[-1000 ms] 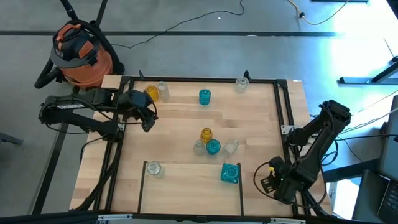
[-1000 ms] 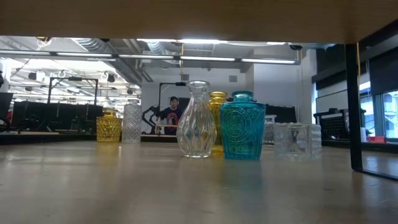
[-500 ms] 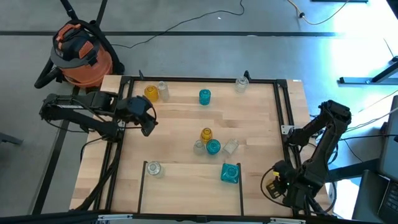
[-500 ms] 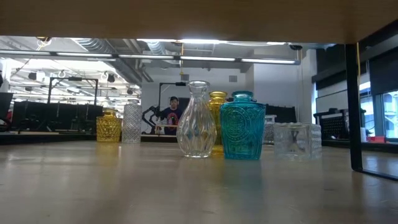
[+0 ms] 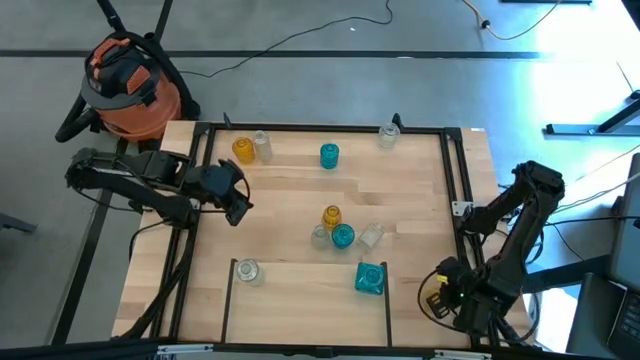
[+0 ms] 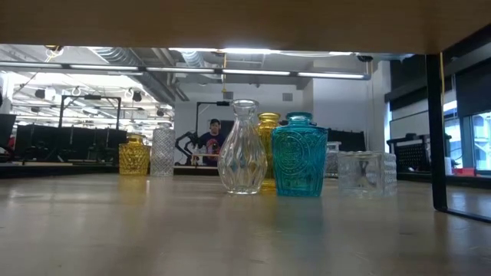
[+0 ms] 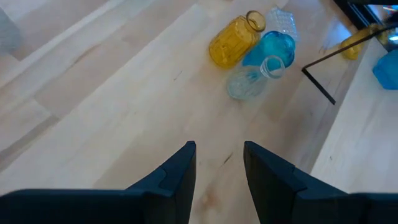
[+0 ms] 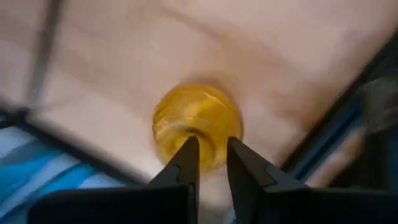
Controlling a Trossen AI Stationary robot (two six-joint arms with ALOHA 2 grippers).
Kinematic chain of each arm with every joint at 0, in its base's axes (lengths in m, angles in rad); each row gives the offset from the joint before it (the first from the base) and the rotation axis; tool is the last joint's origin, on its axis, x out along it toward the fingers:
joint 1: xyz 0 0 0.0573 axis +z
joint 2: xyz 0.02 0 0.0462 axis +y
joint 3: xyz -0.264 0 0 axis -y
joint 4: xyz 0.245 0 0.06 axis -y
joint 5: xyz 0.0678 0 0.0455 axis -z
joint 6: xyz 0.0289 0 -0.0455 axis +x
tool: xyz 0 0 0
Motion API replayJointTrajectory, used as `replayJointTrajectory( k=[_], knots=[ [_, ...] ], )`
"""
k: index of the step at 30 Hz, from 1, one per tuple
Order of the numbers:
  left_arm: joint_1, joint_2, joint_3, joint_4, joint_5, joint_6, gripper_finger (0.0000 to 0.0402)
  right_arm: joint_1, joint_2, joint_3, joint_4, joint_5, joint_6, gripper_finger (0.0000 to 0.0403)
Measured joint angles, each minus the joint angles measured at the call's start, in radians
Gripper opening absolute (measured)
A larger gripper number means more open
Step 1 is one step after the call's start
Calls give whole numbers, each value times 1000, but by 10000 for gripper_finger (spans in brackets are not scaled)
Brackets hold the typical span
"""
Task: Sort vases onto shelf
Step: Put the yellow vase on the shelf
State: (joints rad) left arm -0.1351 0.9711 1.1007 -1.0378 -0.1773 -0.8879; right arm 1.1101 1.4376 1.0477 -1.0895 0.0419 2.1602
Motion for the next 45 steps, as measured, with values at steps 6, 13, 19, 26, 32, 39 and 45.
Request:
replayJointTrajectory(
  k=[6,13,19,26,32,39,45],
  knots=[
    [-22,0,0,1,-41,-5,128,-44,-2,3,-23,-17,-43,4],
    [-22,0,0,2,-43,-22,128,-73,-3,3,-20,-7,-96,32],
    [-22,0,0,2,-74,-20,128,-105,-3,3,-11,-8,-152,7],
    [-22,0,0,2,-76,-19,128,-175,-41,23,-68,-37,-244,1],
    [-22,0,0,2,-76,-19,128,-271,-110,180,-383,52,-335,1],
    [-22,0,0,2,-79,-18,128,-469,-143,460,-472,339,-593,0],
    [-22,0,0,2,-95,-19,128,-698,-40,700,-342,364,-1024,0]
  ],
)
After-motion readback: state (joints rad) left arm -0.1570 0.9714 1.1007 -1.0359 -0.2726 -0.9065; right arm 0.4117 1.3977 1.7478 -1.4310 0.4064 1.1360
